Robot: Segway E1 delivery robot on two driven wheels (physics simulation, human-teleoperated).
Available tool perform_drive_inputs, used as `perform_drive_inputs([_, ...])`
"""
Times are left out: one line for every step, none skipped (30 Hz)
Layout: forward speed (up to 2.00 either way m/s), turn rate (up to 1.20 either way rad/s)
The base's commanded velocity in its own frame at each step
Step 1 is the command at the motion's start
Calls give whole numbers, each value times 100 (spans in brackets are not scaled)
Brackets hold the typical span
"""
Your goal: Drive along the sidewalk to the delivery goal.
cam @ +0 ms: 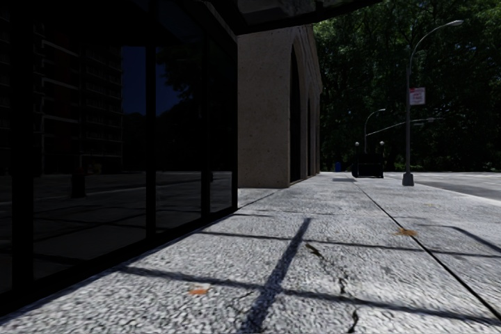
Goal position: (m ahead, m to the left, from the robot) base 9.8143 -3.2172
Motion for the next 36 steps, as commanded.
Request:
perform_drive_inputs([200, 0])
perform_drive_inputs([200, 0])
perform_drive_inputs([200, 0])
perform_drive_inputs([200, 0])
perform_drive_inputs([200, 0])
perform_drive_inputs([200, 0])
perform_drive_inputs([200, 0])
perform_drive_inputs([200, -1])
perform_drive_inputs([200, 0])
perform_drive_inputs([200, 0])
perform_drive_inputs([200, 0])
perform_drive_inputs([200, 0])
perform_drive_inputs([200, -16])
perform_drive_inputs([200, -91])
perform_drive_inputs([200, -120])
perform_drive_inputs([200, -120])
perform_drive_inputs([200, -120])
perform_drive_inputs([200, -120])
perform_drive_inputs([200, -120])
perform_drive_inputs([200, -120])
perform_drive_inputs([200, -119])
perform_drive_inputs([200, -18])
perform_drive_inputs([200, -18])
perform_drive_inputs([200, -2])
perform_drive_inputs([200, 0])
perform_drive_inputs([200, 0])
perform_drive_inputs([200, 0])
perform_drive_inputs([200, 0])
perform_drive_inputs([200, 0])
perform_drive_inputs([200, 0])
perform_drive_inputs([200, -27])
perform_drive_inputs([200, -79])
perform_drive_inputs([200, -79])
perform_drive_inputs([200, -120])
perform_drive_inputs([200, -120])
perform_drive_inputs([200, -120])
